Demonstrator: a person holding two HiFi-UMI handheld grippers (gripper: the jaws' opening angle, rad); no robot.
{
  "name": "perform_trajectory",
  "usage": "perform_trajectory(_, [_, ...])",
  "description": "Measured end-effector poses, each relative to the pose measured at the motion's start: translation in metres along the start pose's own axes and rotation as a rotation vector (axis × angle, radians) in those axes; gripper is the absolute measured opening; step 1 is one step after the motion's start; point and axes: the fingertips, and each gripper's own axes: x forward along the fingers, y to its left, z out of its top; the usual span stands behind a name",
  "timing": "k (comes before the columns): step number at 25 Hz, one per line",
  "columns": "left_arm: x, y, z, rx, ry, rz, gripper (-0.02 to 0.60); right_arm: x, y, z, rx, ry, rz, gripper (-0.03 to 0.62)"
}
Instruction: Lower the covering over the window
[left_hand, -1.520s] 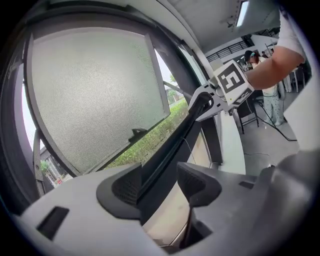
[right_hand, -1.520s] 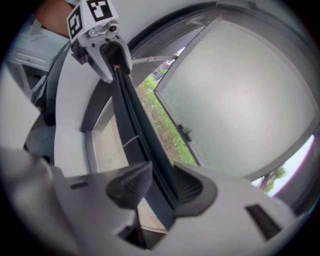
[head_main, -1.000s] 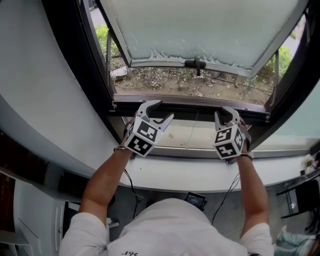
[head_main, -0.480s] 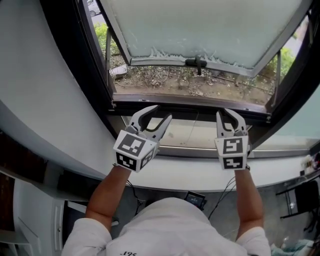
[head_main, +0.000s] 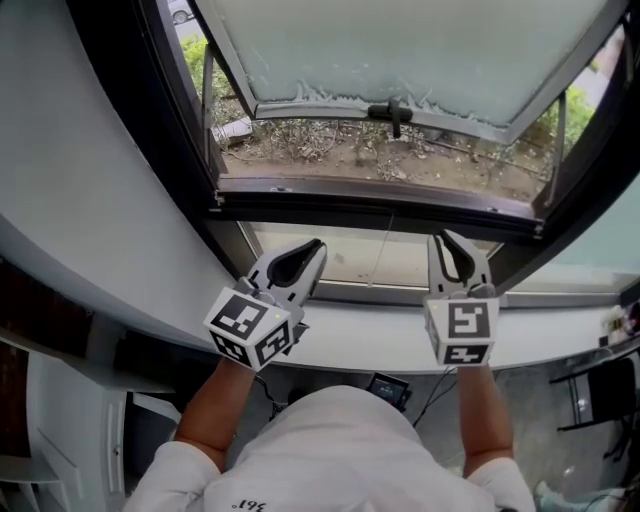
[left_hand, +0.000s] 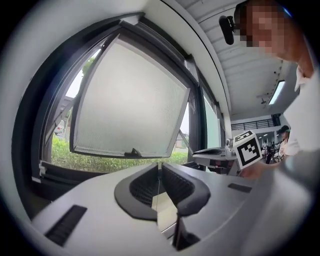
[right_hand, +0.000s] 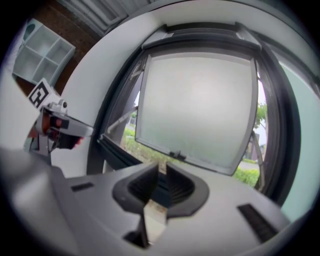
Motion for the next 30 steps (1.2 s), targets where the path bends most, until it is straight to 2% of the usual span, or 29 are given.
perform_trajectory(12, [0.000,-0.020,-0.028,-0.049,0.037,0.041,0.038,-0.008,0.001,-0.032,0.082,0.024,0.069,0.054])
perform_trajectory(24, [-0.015,-0.052,-0.054,-0.073,0.067,0.103,0.035,-0.023,0.009,-0.055,0.106,0.029,0.164,0.051])
perform_trajectory(30, [-0.032,-0.056,-0.059,-0.078,0.068,0.113,0.035,-0.032,0.025,-0.060,0.104,0.024,0.183,0.051])
